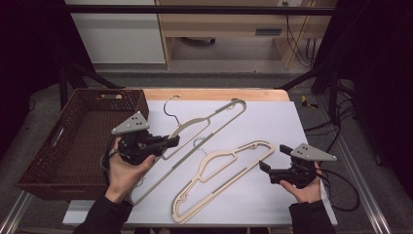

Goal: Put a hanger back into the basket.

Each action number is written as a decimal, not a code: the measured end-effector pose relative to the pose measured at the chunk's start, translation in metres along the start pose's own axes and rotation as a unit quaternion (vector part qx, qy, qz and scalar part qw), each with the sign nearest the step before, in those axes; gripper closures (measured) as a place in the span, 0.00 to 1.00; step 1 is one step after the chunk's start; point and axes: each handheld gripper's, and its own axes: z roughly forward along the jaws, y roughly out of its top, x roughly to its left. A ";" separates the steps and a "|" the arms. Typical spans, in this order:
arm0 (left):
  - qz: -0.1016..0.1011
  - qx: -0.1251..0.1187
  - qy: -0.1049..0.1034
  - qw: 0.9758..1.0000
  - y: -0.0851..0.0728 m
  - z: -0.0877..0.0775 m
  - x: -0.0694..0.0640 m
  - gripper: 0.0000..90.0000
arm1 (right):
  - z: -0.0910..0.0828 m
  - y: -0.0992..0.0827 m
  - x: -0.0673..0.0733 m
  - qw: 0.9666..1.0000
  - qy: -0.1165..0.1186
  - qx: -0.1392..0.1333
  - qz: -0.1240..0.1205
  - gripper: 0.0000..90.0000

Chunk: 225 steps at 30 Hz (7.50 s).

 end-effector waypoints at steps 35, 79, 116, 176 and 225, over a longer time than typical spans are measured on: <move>0.008 -0.007 0.105 0.994 -0.003 -0.090 0.120 0.95 | -0.002 0.001 -0.003 1.000 -0.016 -0.002 -0.003 0.06; -0.066 0.062 0.168 0.982 -0.074 -0.142 0.204 0.95 | -0.002 0.001 -0.003 1.000 -0.016 0.000 -0.005 0.05; -0.123 0.105 0.281 0.946 -0.119 -0.127 0.205 0.50 | 0.001 0.001 -0.002 1.000 -0.013 0.006 -0.008 0.06; 0.005 0.015 0.071 0.997 -0.112 0.021 0.024 0.10 | 0.023 0.007 0.014 1.000 0.006 0.012 -0.016 0.06; -0.003 0.061 0.044 0.997 -0.144 0.039 0.032 0.12 | 0.202 0.027 0.064 0.989 0.063 0.135 -0.022 0.48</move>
